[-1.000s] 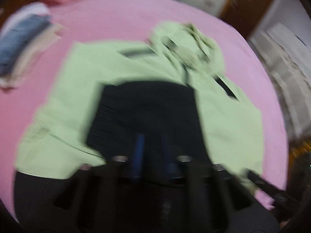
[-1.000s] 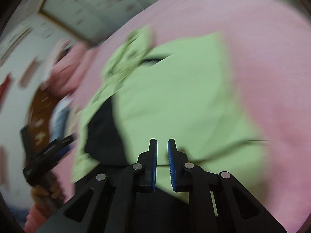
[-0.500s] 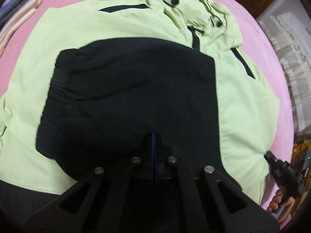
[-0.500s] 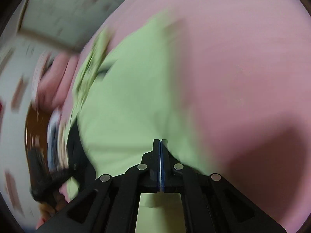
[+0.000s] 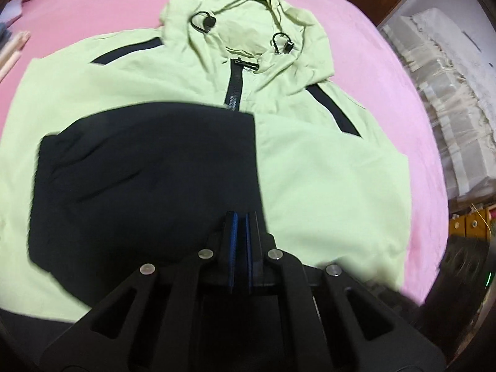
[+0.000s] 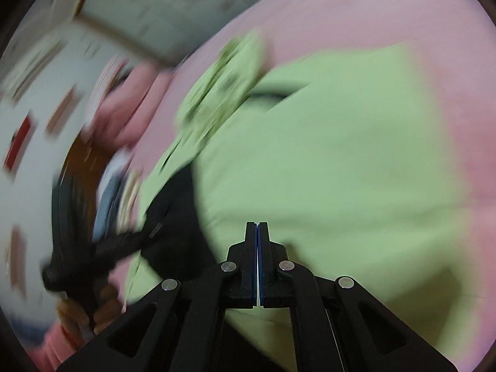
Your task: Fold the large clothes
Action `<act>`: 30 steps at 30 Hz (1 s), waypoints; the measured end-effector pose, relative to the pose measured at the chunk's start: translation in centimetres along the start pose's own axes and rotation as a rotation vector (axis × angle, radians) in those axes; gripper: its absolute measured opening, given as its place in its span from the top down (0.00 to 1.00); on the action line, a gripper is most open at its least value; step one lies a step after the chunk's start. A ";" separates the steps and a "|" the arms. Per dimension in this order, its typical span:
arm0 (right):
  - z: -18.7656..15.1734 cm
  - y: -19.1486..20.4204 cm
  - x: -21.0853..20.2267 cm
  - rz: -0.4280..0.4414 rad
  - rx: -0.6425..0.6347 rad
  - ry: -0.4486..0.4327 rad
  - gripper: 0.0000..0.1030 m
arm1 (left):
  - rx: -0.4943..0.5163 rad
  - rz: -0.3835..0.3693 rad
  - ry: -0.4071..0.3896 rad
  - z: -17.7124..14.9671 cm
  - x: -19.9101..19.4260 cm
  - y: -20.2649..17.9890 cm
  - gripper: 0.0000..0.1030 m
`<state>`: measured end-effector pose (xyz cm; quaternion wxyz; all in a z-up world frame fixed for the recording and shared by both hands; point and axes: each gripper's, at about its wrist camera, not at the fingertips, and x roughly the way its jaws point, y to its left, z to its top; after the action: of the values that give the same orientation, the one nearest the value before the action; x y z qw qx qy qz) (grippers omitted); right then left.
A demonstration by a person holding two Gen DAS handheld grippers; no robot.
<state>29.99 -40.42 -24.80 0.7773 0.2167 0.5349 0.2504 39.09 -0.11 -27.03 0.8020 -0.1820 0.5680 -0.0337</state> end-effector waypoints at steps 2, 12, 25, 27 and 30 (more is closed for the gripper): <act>0.8 0.7 2.4 0.006 -0.004 0.023 1.00 | -0.033 -0.004 0.008 2.0 1.5 0.0 0.99; 5.3 -11.8 -6.1 -0.223 0.246 -0.194 1.00 | -0.171 0.256 -0.098 5.8 1.3 7.9 0.99; 7.0 -2.1 -7.6 -0.186 0.091 -0.286 1.00 | 0.043 0.252 -0.061 5.8 1.7 1.3 0.99; 7.3 1.7 -4.0 -0.109 -0.051 -0.190 1.00 | 0.069 0.239 -0.043 6.1 2.4 -0.3 0.99; 6.7 3.3 0.6 -0.048 -0.085 -0.046 1.00 | 0.114 0.250 -0.044 6.4 3.2 -2.1 0.99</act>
<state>35.98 -37.92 -21.04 0.8036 0.1764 0.5110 0.2491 46.41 -1.23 -27.34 0.8213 -0.0646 0.5655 0.0385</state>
